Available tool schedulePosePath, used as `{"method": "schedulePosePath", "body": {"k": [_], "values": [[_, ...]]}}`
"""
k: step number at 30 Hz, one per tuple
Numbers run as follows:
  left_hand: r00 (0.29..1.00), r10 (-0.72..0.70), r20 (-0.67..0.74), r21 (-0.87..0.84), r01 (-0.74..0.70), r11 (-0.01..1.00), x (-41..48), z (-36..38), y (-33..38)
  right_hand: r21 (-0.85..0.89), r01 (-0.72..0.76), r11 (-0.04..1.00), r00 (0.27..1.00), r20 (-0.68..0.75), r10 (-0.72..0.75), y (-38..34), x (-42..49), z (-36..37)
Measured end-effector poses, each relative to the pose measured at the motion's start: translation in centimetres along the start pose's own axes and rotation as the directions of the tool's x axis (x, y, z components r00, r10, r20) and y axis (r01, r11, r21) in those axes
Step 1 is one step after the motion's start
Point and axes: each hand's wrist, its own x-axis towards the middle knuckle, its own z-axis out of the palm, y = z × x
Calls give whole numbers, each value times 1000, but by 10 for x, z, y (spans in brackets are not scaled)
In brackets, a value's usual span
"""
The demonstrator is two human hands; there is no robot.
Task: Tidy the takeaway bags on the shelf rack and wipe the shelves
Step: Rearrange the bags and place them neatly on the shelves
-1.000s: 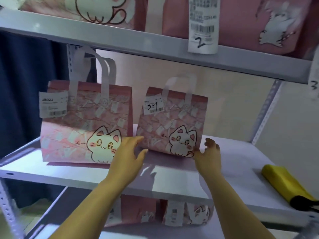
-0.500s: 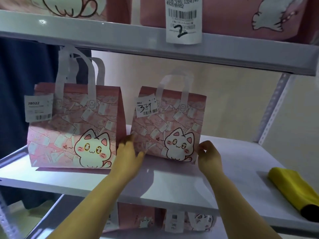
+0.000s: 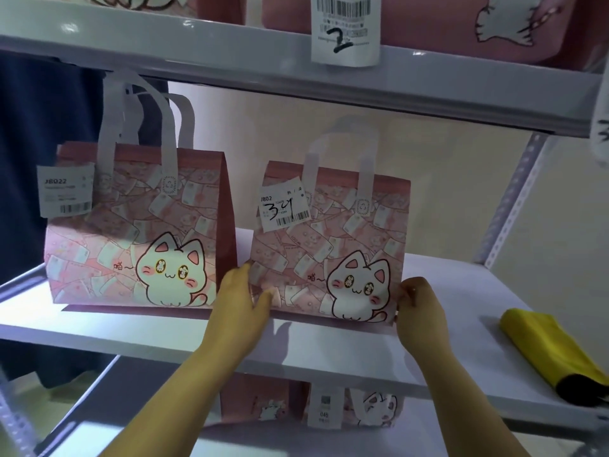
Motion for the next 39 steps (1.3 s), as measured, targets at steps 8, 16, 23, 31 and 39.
{"method": "schedulePosePath", "body": {"k": [8,16,23,31,39], "values": [[999,3,-47,110,2,994,-14,-23,-9,55,20,998,999,31,-22,-14,-19,11],[999,1,-40,206,7,978,-12,-54,-28,46,28,999,998,48,-30,-32,-34,32],[1000,3,-30,241,4,970,-8,-75,-39,126,20,992,995,95,-32,-43,-43,47],[990,-114,-82,104,123,987,-16,-83,-37,184,25,983,996,76,-40,-43,-53,36],[993,-81,-89,47,85,995,-46,-101,-37,226,126,966,992,-24,-124,-43,-94,15]]}}
